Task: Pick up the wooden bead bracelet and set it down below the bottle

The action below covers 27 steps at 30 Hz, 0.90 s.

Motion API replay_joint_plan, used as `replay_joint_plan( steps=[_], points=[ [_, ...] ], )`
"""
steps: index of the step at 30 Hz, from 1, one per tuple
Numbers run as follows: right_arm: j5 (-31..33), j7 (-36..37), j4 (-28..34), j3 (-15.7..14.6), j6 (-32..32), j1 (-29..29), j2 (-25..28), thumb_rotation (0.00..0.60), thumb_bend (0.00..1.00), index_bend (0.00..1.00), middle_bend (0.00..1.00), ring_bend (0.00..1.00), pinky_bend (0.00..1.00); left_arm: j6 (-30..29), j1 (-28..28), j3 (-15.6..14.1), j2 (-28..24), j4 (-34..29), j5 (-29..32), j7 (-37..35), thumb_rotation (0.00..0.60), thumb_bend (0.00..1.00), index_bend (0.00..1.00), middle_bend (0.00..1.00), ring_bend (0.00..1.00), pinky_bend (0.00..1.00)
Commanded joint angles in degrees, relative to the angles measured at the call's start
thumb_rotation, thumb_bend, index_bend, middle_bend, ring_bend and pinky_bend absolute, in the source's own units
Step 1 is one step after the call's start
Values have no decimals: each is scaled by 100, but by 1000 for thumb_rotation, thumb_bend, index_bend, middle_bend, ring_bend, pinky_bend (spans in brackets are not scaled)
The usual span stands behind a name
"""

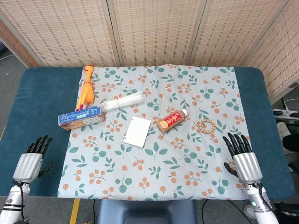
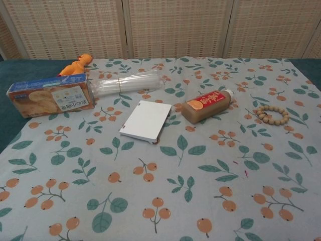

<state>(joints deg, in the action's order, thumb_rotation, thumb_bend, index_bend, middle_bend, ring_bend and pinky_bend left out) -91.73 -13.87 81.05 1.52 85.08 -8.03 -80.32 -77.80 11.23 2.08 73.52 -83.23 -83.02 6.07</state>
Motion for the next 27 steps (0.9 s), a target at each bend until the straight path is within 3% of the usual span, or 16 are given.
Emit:
replay_joint_plan(
  steps=[1, 7, 12, 15, 20, 27],
  points=[
    [37, -24, 3, 0, -42, -3, -12, 600, 159, 0, 0, 0, 0, 0, 0, 0, 0, 0, 0, 0, 600, 438, 0, 0, 0, 157],
    [117, 77, -260, 80, -280, -163, -161, 600, 171, 0, 0, 0, 0, 0, 0, 0, 0, 0, 0, 0, 600, 438, 0, 0, 0, 158],
    [304, -115, -460, 352, -896, -644, -200, 600, 197, 0, 11, 0, 0, 0, 0, 0, 0, 0, 0, 0, 600, 439, 0, 0, 0, 160],
    [504, -405, -569, 501, -1401, -977, -258, 600, 221, 0, 67, 0, 0, 0, 0, 0, 0, 0, 0, 0, 600, 438, 0, 0, 0, 160],
    [842, -936, -993, 734, -2091, -1510, -591, 600, 236, 99, 191, 0, 0, 0, 0, 0, 0, 0, 0, 0, 600, 439, 0, 0, 0, 160],
    [1161, -890, -2260, 878, -2762, -2104, -1321, 600, 241, 214, 274, 0, 0, 0, 0, 0, 0, 0, 0, 0, 600, 439, 0, 0, 0, 160]
  ],
)
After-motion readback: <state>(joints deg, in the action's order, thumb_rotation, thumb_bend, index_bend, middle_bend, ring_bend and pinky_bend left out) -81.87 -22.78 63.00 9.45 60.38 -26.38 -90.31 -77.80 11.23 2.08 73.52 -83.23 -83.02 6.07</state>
